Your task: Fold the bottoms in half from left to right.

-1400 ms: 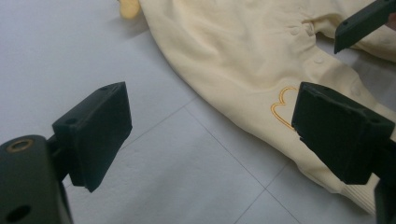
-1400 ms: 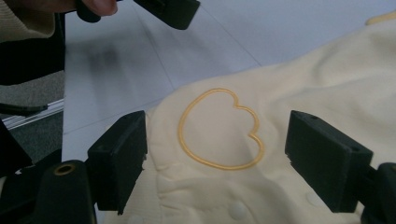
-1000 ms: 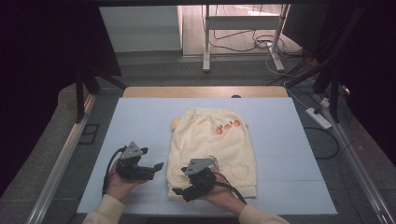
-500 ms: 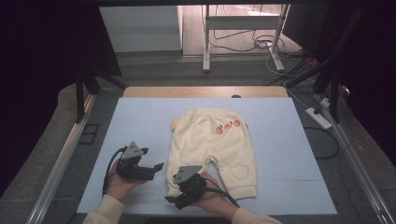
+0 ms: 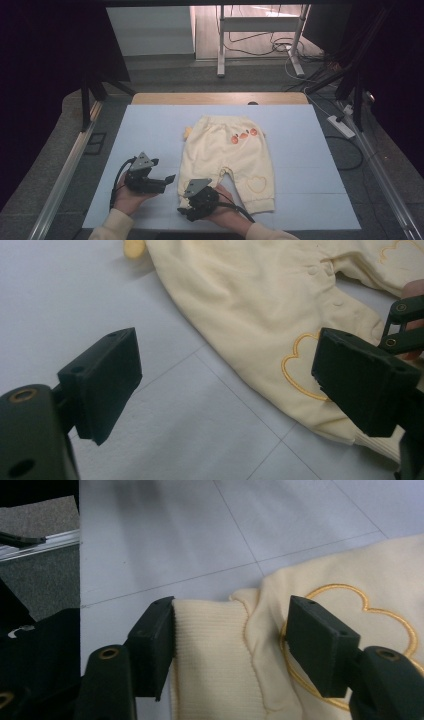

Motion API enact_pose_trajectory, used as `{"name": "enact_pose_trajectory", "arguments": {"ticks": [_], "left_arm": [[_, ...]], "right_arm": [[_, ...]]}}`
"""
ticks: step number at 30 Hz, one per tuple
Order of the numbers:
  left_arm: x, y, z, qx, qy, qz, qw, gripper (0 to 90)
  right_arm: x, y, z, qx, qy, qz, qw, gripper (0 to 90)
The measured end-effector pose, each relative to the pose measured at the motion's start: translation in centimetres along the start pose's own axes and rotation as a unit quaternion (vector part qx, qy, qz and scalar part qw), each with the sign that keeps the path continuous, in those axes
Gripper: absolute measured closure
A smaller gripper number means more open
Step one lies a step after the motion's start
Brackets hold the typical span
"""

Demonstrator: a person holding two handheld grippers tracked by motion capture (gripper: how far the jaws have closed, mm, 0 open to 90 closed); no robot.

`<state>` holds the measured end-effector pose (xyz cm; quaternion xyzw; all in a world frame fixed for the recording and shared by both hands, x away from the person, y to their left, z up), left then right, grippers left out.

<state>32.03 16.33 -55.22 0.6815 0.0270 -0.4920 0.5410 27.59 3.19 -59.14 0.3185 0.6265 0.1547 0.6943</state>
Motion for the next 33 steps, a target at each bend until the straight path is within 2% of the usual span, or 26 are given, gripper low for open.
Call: {"name": "enact_pose_trajectory", "arguments": {"ticks": [6,9,10,14,19,20,24,30,33], "left_arm": [[0.0,0.0,0.0,-0.001,0.0,0.001,1.0,12.6],[0.0,0.1,0.1,-0.003,-0.002,0.002,1.0,12.6],[0.0,0.1,0.1,-0.003,-0.001,0.002,1.0,12.6],[0.0,0.0,0.1,-0.002,-0.001,0.002,1.0,12.6],[0.0,0.0,0.0,-0.002,-0.001,0.001,1.0,12.6],[0.0,0.0,0.0,-0.002,0.0,0.001,1.0,12.6],[0.2,0.1,0.0,0.0,0.008,-0.005,1.0,12.7],[0.9,0.9,-0.4,-0.009,0.021,-0.007,0.9997,11.8],[1.4,1.5,-0.6,-0.016,0.016,-0.003,0.9997,11.4]], "right_arm": [[0.0,0.1,0.0,-0.004,-0.007,-0.003,1.0,40.2],[-0.3,0.3,-0.1,-0.014,-0.016,0.003,0.9998,43.9],[-0.4,0.4,-0.3,-0.016,-0.012,0.011,0.9997,45.6],[-0.1,0.1,-0.5,-0.03,-0.019,-0.014,0.9993,51.4],[-0.3,-0.1,0.2,-0.021,-0.027,-0.013,0.9993,70.2],[-0.3,-0.1,0.3,-0.018,-0.024,-0.012,0.9995,71.6],[-0.7,0.0,0.4,-0.007,-0.014,-0.001,0.9999,74.1],[-1.2,0.2,0.5,-0.002,-0.004,0.012,0.9999,74.5],[-1.3,0.1,0.5,-0.001,0.0,0.013,0.9999,74.5]]}}
Point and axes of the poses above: each handheld gripper's, and its own axes: x roughly forward along the jaws, y roughly out of its top, z roughly to its right, the point moved 8 cm from there along x, roughly forward along the jaws, and after that the axes turned 6 degrees about -z, right-handed, at the moved point
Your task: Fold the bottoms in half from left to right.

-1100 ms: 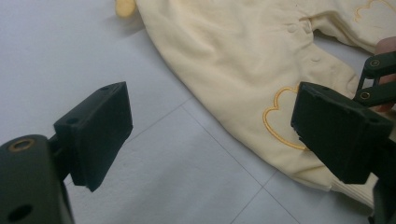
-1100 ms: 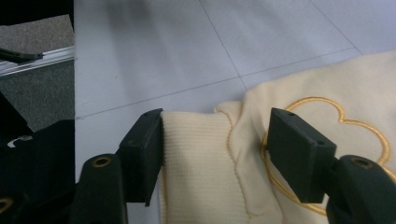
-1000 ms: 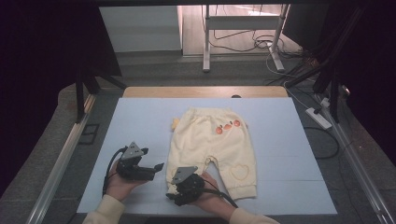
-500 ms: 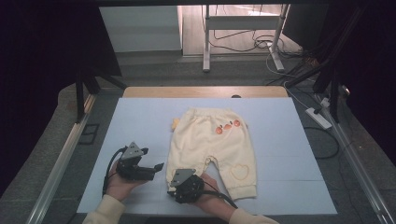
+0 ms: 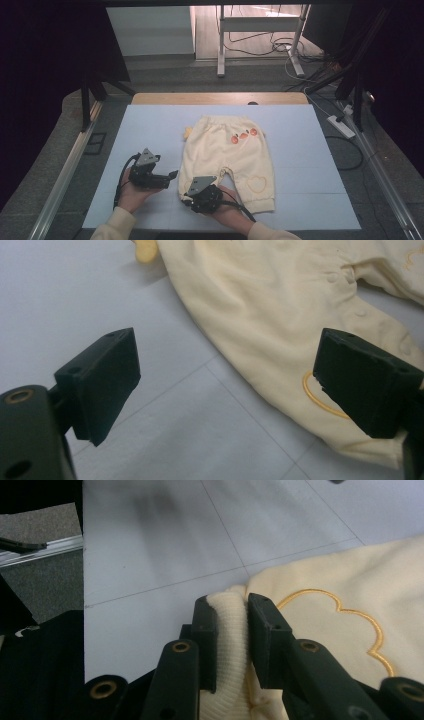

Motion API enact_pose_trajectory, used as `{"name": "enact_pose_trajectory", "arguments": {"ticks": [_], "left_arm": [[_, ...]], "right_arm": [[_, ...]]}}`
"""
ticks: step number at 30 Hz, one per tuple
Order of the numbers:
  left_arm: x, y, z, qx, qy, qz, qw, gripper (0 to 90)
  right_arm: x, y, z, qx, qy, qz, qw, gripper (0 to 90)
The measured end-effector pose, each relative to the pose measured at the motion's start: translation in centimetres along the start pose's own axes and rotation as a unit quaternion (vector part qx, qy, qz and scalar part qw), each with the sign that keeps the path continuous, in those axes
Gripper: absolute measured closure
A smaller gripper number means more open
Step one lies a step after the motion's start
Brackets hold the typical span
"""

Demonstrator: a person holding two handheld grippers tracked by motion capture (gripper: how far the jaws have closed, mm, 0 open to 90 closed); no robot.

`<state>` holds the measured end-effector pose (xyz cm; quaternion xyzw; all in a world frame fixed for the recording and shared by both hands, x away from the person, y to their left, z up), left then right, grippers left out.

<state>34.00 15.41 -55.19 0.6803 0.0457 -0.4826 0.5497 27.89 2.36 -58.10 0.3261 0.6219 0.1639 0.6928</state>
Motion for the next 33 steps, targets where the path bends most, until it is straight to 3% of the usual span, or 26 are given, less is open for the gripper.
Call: {"name": "enact_pose_trajectory", "arguments": {"ticks": [14,19,28,33], "left_arm": [[2.3,4.1,-1.3,0.013,-0.005,-0.007,0.9999,12.5],[3.5,4.9,-1.6,0.009,-0.018,-0.011,0.9997,14.5],[4.8,6.4,-2.0,0.016,-0.009,-0.019,0.9996,15.2],[5.4,7.1,-2.5,0.008,-0.011,-0.019,0.9997,16.0]], "right_arm": [[0.1,-0.3,-0.1,-0.007,-0.006,-0.002,1.0,74.5],[0.0,-0.5,-0.2,-0.011,-0.01,-0.008,0.9999,74.4],[0.1,-0.5,-0.2,-0.014,-0.009,-0.007,0.9998,74.4],[0.1,-0.6,-0.2,-0.016,-0.01,-0.009,0.9998,74.3]]}}
Point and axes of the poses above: each handheld gripper's, and its own axes: x roughly forward along the jaws, y roughly out of its top, z roughly to its right, the point moved 8 cm from there along x, roughly forward along the jaws, and after that the axes turned 6 degrees about -z, right-handed, at the moved point
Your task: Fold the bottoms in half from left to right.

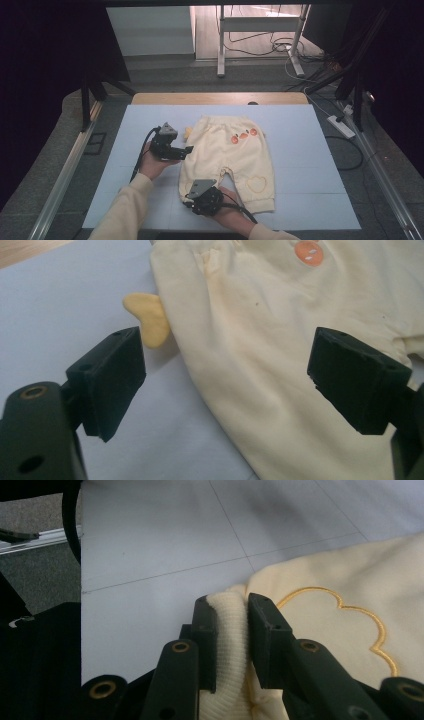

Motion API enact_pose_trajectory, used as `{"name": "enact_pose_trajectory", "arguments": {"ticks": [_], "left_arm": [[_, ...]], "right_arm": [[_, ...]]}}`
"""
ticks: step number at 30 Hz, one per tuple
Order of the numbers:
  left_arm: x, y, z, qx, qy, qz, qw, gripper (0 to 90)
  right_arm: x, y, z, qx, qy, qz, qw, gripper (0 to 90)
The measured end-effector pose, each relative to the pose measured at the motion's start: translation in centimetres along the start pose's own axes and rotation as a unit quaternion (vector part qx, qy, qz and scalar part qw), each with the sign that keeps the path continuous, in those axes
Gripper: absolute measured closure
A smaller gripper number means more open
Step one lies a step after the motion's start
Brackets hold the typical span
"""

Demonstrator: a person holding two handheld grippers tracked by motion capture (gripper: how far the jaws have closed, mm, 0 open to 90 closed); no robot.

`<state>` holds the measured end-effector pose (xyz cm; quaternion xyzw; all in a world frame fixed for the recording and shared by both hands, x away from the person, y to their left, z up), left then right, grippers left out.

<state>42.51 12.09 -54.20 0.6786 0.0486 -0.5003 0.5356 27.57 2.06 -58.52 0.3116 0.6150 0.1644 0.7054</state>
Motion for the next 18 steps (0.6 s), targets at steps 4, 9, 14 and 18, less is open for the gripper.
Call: {"name": "enact_pose_trajectory", "arguments": {"ticks": [4,9,14,18], "left_arm": [[0.5,0.7,-0.8,-0.006,0.004,-0.009,0.9999,16.7],[0.9,1.4,-1.5,-0.018,-0.001,-0.005,0.9998,17.2],[1.7,1.5,-2.1,-0.023,-0.003,-0.014,0.9996,17.6],[2.5,1.5,-2.7,-0.024,-0.003,-0.027,0.9993,18.4]], "right_arm": [[0.0,0.0,0.0,0.003,-0.001,0.002,1.0,74.3],[0.0,0.0,0.0,0.003,0.001,0.004,1.0,74.3],[0.0,0.0,0.0,0.003,0.001,0.004,1.0,74.3],[0.1,0.0,0.0,0.003,0.0,0.004,1.0,74.3]]}}
Point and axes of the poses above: each handheld gripper's, and its own axes: x roughly forward along the jaws, y roughly out of its top, z roughly to its right, the point moved 8 cm from there along x, roughly forward along the jaws, and after that the axes turned 6 degrees about -z, right-handed, at the moved point
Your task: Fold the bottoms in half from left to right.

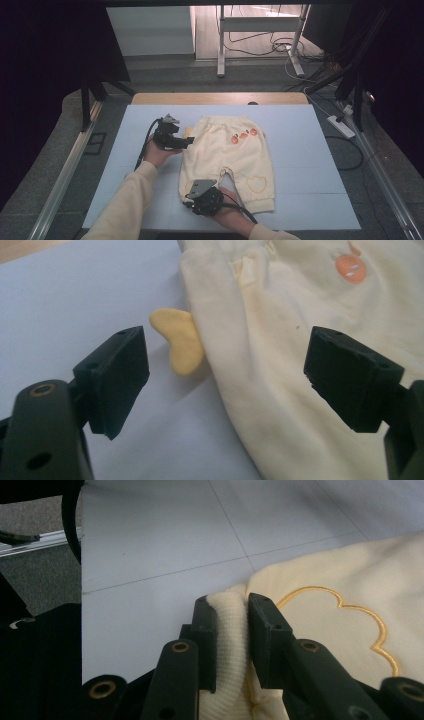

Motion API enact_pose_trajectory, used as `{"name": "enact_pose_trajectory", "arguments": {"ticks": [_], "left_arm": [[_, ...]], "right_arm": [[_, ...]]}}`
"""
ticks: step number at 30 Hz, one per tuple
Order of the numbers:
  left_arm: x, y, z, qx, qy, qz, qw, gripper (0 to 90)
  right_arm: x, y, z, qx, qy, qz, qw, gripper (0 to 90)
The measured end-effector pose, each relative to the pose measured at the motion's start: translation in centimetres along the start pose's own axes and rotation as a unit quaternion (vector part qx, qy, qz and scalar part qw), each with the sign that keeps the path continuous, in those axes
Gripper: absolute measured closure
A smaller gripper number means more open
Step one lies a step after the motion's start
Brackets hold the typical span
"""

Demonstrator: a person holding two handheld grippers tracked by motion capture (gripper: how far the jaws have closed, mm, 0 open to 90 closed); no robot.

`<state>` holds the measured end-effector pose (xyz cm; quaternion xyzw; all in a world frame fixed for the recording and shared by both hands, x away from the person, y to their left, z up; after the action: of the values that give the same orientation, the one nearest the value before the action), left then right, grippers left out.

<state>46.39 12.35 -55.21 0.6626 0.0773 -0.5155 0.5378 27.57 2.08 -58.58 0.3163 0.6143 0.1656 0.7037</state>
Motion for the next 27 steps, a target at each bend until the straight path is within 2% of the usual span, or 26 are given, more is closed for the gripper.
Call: {"name": "enact_pose_trajectory", "arguments": {"ticks": [4,5,9,12,14,16,21,27], "left_arm": [[0.6,0.4,-0.6,-0.01,-0.002,0.001,0.9999,19.6],[0.8,0.5,-0.8,-0.004,0.001,-0.003,1.0,20.1],[1.4,0.9,-1.0,-0.003,0.0,-0.006,1.0,20.6],[1.8,1.2,-1.2,0.014,0.018,-0.017,0.9996,20.6],[2.2,1.5,-1.2,0.008,0.009,-0.015,0.9998,20.7],[2.6,1.6,-1.2,0.013,0.011,-0.021,0.9996,21.0],[3.5,1.8,-0.9,0.014,0.0,-0.026,0.9996,22.1],[4.5,1.5,-0.9,0.02,0.002,-0.048,0.9987,27.8]], "right_arm": [[0.0,0.0,0.0,0.001,0.001,0.0,1.0,74.2],[0.0,0.0,0.0,0.001,0.001,0.0,1.0,74.2],[0.0,0.0,0.0,0.005,0.001,0.002,1.0,74.2],[0.0,0.0,0.0,0.005,0.001,0.002,1.0,74.2],[0.0,0.0,0.0,0.004,0.001,0.002,1.0,74.2],[0.0,0.0,0.0,0.004,0.0,0.001,1.0,74.1],[-0.1,-0.1,0.0,0.005,0.002,0.0,1.0,74.1],[-0.1,-0.1,0.0,0.006,0.003,0.0,1.0,74.0]]}}
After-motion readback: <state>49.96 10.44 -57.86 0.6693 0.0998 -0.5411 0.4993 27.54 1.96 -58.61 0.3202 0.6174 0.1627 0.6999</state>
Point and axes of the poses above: each handheld gripper's, and its own axes: x roughly forward along the jaws, y roughly out of its top, z roughly to its right, the point moved 8 cm from there along x, roughly forward along the jaws, and after that the axes turned 6 degrees about -z, right-handed, at the moved point
